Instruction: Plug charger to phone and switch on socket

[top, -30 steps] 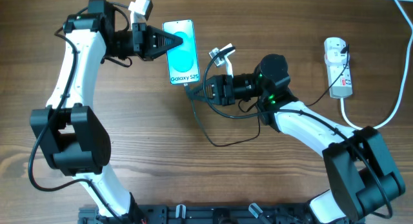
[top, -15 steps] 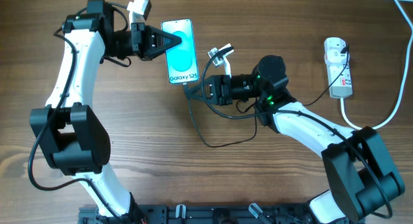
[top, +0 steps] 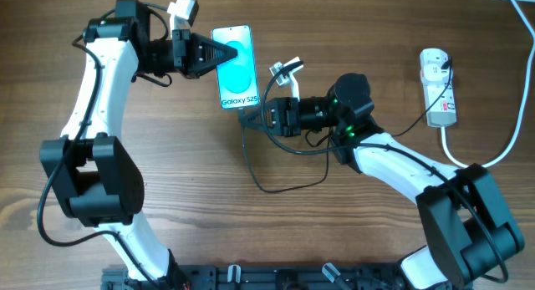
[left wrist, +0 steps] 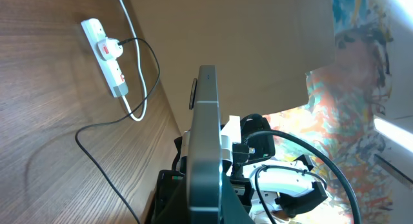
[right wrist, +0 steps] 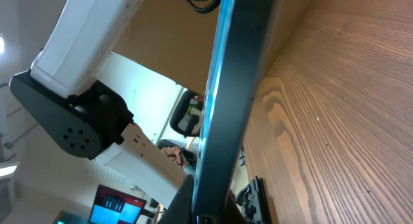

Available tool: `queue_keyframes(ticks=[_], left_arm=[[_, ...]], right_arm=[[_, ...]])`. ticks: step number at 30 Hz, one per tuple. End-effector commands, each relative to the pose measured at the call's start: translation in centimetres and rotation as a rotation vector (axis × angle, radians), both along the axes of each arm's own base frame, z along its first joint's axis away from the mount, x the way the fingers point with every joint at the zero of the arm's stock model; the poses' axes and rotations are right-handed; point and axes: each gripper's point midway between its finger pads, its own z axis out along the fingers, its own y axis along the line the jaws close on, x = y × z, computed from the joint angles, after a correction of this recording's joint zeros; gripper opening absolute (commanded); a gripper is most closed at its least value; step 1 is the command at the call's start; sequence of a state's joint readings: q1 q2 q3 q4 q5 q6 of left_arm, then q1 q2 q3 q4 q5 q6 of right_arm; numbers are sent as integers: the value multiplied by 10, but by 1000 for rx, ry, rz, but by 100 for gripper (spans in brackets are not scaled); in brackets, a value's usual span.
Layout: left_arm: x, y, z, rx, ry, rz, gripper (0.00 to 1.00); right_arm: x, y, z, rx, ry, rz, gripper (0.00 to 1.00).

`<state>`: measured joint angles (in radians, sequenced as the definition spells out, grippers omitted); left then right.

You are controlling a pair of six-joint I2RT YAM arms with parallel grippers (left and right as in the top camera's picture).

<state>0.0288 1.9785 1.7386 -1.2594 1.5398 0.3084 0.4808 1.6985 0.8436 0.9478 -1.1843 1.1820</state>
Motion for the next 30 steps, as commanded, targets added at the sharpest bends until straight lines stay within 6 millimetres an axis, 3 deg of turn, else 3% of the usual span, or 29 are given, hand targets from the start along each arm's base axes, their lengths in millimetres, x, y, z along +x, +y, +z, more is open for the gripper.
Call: queue_keyframes(ticks=[1,10,13,22,30], left_arm=[[-7,-13,7,-26,24,-35,4],[-10,-18,3,-3,31,-47,4],[-9,-17,3,-3,27,-43,4],[-3,-10,3,-3,-3,-26,4],[1,-1,-4,40,-1,-1,4]], right_arm=[[48,-11,6,29,2,-228,4],[49,-12,10,38,-4,-231,4],[44,-11,2,12,35,-201,5],[31,-10,-5,-14,52,-125,28],[26,-10,-4,-12,31,-94,73]])
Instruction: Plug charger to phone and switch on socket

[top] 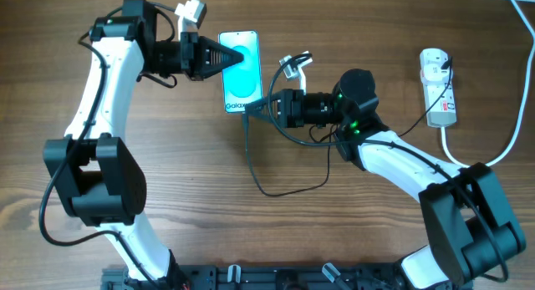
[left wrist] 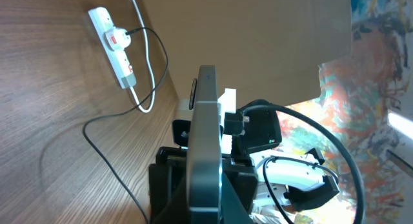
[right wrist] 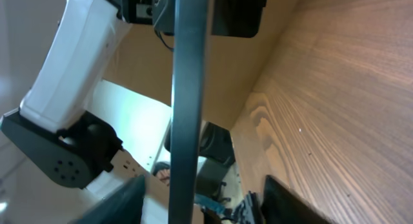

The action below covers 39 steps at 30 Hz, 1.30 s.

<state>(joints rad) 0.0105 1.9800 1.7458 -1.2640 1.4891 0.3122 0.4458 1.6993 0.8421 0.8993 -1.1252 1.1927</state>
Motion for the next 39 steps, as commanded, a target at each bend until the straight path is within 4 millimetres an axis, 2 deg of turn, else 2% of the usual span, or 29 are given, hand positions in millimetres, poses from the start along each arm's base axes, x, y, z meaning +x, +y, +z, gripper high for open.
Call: queue_keyframes(ticks=[1,5,6,10,15,20,22,25,31,39], left_arm=[[3,6,-1,12,4,16,4],[4,8,-20,123,10,23,4],[4,11,-30,182,23,30,4],[6,28,-73,447,100,72,4],[6,36,-96,529,117,85,4],[15,47,-132,623,165,155,4],[18,50,-145,638,170,180,4],[22,58,-168,697,189,218,4],[24,58,-201,703,209,210,4],[24,58,-236,707,269,188,4]], right_arm=[[4,0,4,9,-33,0,79],[6,-1,7,17,-55,-9,96],[8,-3,7,17,-85,-15,100],[17,-11,-4,-16,-146,-44,100],[24,-18,-28,-91,-128,-74,99],[27,-22,-60,-195,-81,-106,100],[26,-23,-67,-219,-70,-108,100],[27,-25,-68,-238,-82,-121,99],[29,-36,-66,-377,-114,-177,99],[32,-80,-59,-729,-157,-305,100]])
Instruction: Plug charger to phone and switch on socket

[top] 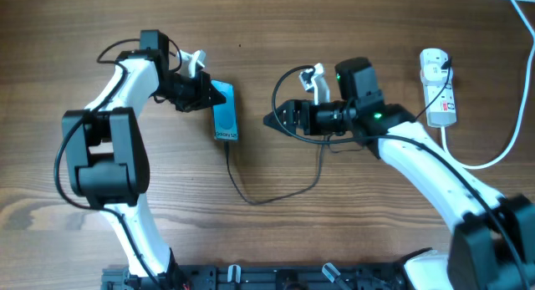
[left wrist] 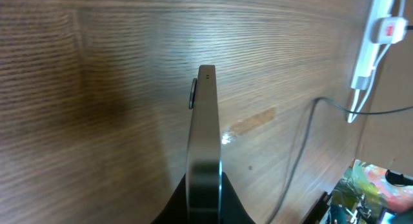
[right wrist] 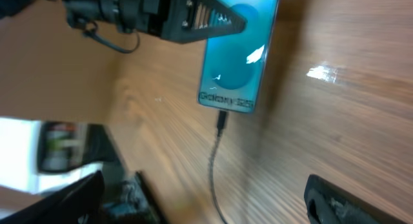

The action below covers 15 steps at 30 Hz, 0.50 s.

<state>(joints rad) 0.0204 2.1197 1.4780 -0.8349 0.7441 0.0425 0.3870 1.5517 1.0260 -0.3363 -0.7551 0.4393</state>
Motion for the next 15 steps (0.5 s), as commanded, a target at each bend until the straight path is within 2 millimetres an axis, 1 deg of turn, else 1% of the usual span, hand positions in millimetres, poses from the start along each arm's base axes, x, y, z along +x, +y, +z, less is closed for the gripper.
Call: queue_keyframes(ticks=[1,3,5,8,15], left_arm=[[-2,-1,-10,-19,33,9,4],[-2,-1,-12,-19,36,9,4],[-2,-1,-15,-19,40,9,4],[-7,-1,-24,-19,49,9,4],[-24,-2,-57,-21,101,24,4]], right_arm=[[19,-24,22,-173,-181,-64,100],[16,-29,24,-201,-178,-74,100],[10,-31,25,-217,-196,-44,100],[2,-35,18,-247,-174,-22,100],[0,-37,16,-254,-163,-15,100]])
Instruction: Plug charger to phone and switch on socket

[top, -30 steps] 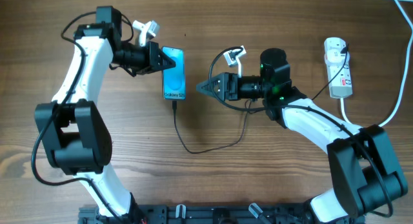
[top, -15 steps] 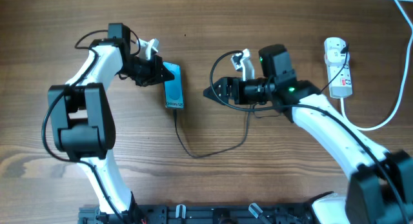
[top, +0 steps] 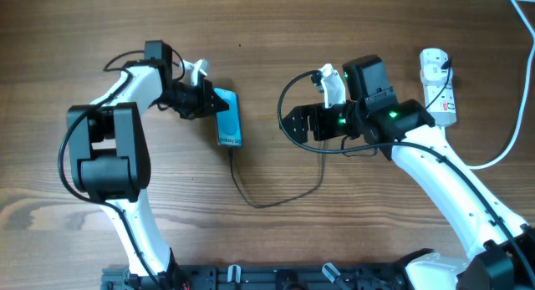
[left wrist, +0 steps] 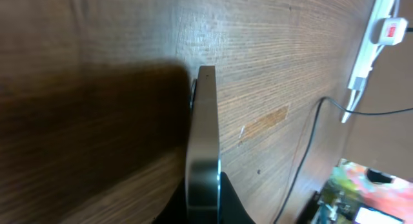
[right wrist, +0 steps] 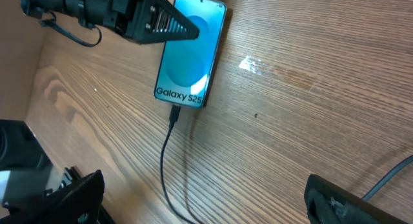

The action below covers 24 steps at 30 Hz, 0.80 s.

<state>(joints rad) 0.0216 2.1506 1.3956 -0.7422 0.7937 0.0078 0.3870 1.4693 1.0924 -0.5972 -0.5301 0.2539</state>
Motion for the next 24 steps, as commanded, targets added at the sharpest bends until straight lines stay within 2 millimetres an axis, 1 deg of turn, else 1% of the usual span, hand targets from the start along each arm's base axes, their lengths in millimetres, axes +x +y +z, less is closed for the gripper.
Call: queue_keyframes(ticks=[1,4,8,12,15,16,18,22,24], left_arm=[[-16,4,-36,30,65,-1,4],[-19,4,-40,31,68,-1,4],[-17,4,-40,32,57,-1,5],[-13,5,-40,36,37,0,16],[-11,5,-40,37,28,0,28],[-11,5,-40,37,27,0,30],[-11,5,-40,37,28,0,31],[-11,7,-42,55,25,1,38],[-10,12,-46,90,26,3,47]], right_arm=[[5,-1,13,-7,-61,10,100],[5,-1,13,-7,-60,11,100],[5,-1,13,-6,-59,10,100],[4,-1,13,-5,-57,12,100],[4,-1,13,-5,-57,12,100],[4,-1,13,-5,-57,12,100],[4,-1,13,-5,-57,13,100],[4,-1,13,-5,-57,13,100],[4,-1,13,-5,-57,13,100]])
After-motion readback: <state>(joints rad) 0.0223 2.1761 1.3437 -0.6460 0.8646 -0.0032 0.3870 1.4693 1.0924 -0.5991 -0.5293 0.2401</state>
